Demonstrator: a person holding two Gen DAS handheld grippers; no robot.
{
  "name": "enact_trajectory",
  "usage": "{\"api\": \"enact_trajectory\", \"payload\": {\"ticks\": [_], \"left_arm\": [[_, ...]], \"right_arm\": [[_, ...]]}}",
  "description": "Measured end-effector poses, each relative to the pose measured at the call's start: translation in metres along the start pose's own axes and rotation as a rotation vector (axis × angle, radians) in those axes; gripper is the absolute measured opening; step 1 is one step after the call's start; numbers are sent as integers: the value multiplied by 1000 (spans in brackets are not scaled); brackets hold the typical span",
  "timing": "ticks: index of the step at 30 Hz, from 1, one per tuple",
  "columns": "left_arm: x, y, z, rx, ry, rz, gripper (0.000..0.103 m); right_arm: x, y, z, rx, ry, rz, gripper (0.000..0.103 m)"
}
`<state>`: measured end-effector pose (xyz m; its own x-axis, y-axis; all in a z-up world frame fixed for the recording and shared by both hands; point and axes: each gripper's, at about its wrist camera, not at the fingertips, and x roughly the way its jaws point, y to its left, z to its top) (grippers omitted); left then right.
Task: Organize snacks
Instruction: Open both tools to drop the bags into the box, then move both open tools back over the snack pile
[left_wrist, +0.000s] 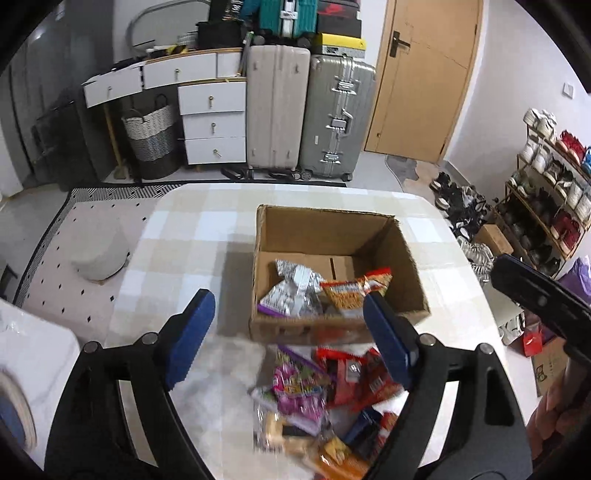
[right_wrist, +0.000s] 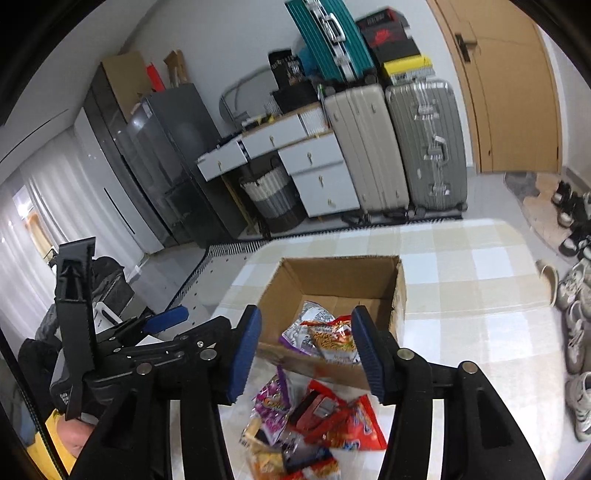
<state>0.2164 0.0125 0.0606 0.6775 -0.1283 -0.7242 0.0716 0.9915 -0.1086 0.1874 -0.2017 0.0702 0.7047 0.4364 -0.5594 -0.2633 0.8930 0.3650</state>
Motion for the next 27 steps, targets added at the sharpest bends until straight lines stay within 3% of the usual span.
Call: {"api": "enact_trajectory", "payload": {"ticks": [7, 10, 19, 27], "left_arm": [[-87, -2, -37, -42, -157, 6, 86], [-123, -4, -55, -47, -220, -2, 102], [-198, -15, -116, 13, -348, 26, 102], [-212, -25, -169, 86, -378, 17, 102]], "right_arm": [[-76, 23, -37, -15, -125, 26, 97], [-101, 32, -54, -33, -177, 26, 99], [-147, 58, -116, -108, -296, 8, 102], [-152, 67, -161, -173, -309, -74, 103]]}}
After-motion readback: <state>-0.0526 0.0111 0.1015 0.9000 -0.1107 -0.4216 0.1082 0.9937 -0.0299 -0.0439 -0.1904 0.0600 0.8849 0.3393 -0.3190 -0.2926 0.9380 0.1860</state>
